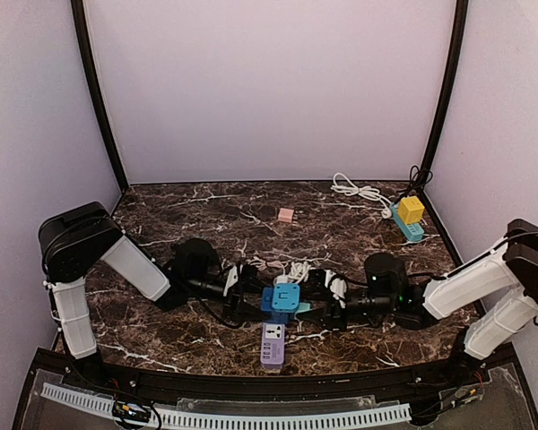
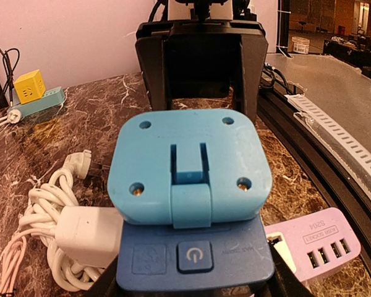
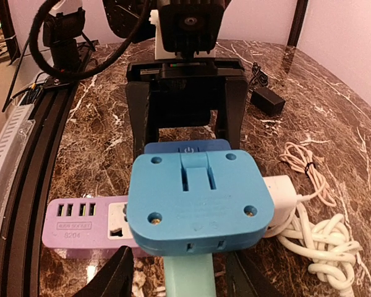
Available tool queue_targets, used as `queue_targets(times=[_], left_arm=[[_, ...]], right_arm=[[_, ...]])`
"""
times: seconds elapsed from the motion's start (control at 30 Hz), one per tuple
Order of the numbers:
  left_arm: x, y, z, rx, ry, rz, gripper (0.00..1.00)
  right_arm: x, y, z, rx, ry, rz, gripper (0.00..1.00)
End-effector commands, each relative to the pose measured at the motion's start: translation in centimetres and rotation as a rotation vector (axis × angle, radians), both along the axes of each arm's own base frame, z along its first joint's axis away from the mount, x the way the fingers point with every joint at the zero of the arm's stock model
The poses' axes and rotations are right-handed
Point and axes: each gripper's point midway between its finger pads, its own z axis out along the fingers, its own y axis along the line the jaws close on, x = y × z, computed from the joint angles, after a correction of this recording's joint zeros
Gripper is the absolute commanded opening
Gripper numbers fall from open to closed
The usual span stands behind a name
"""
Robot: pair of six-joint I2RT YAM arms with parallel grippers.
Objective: Insert the plug
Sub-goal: Press the plug into the socket, then pick up the plug from the center of the board.
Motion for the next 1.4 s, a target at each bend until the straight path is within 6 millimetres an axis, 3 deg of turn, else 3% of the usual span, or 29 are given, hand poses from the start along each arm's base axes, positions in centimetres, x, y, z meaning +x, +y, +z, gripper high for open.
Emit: queue_targets(times=[0.0, 0.2, 0.37, 0.43, 0.47, 0.5, 0.53, 0.6, 0.83, 0.87, 0.9, 1.03, 1.2, 1.3, 1.37], left_arm=[[-0.4, 2.5, -4.0, 0.176, 0.041, 0.013, 0.01], [1.1, 2.8, -3.6, 0.18, -0.016, 0.081, 0.01], [0.7, 3.1, -4.0, 0.198, -0.003, 0.083, 0.01], [0.9, 3.3, -4.2, 0.211, 0.01, 0.106, 0.2], [1.1, 3.3, -3.9, 0.209, 0.021, 0.126, 0.48], [1.6, 3.3, -3.4, 0.205, 0.011, 0.153, 0.61], [1.8, 3.3, -3.0, 0.201, 0.008, 0.161, 0.88], [1.9, 3.3, -1.7, 0.179, -0.025, 0.163, 0.97], [1.9, 3.8, 3.0, 0.15, -0.121, 0.178, 0.99], [1.5, 4.3, 2.8, 0.175, -0.117, 0.173, 0.99], [1.2, 4.7, 4.0, 0.159, -0.137, 0.174, 0.99], [0.5, 6.7, 5.9, 0.183, -0.093, 0.262, 0.99], [4.3, 11.1, 7.9, 0.256, 0.052, 0.646, 0.99], [7.1, 14.9, 9.0, 0.254, 0.204, 0.881, 0.98], [7.9, 17.7, 8.9, 0.267, 0.298, 1.004, 0.97]], right_arm=[[-1.3, -2.7, -2.3, -0.091, 0.119, -0.084, 0.52], [-3.1, -5.4, -3.9, -0.211, 0.212, -0.117, 0.56], [-2.0, -5.6, -1.8, -0.178, 0.176, -0.175, 0.59], [-1.4, -5.1, -0.2, -0.142, 0.159, -0.191, 0.61], [-1.2, -4.9, 0.6, -0.123, 0.154, -0.195, 0.62], [-1.0, -4.6, 1.4, -0.109, 0.153, -0.199, 0.64], [-0.9, -4.6, 1.8, -0.107, 0.157, -0.205, 0.65], [-0.7, -4.6, 2.6, -0.097, 0.153, -0.22, 0.68], [0.6, -5.0, 7.0, -0.034, 0.132, -0.301, 0.83], [1.1, -5.2, 7.7, -0.028, 0.137, -0.333, 0.88], [1.4, -5.3, 8.4, -0.025, 0.145, -0.365, 0.93], [3.3, -6.6, 10.3, -0.031, 0.182, -0.519, 0.99], [5.5, -8.6, 12.8, -0.027, 0.238, -0.723, 0.99], [5.6, -8.4, 13.9, 0.009, 0.309, -0.694, 0.99], [6.0, -8.5, 14.2, 0.031, 0.367, -0.701, 0.99]])
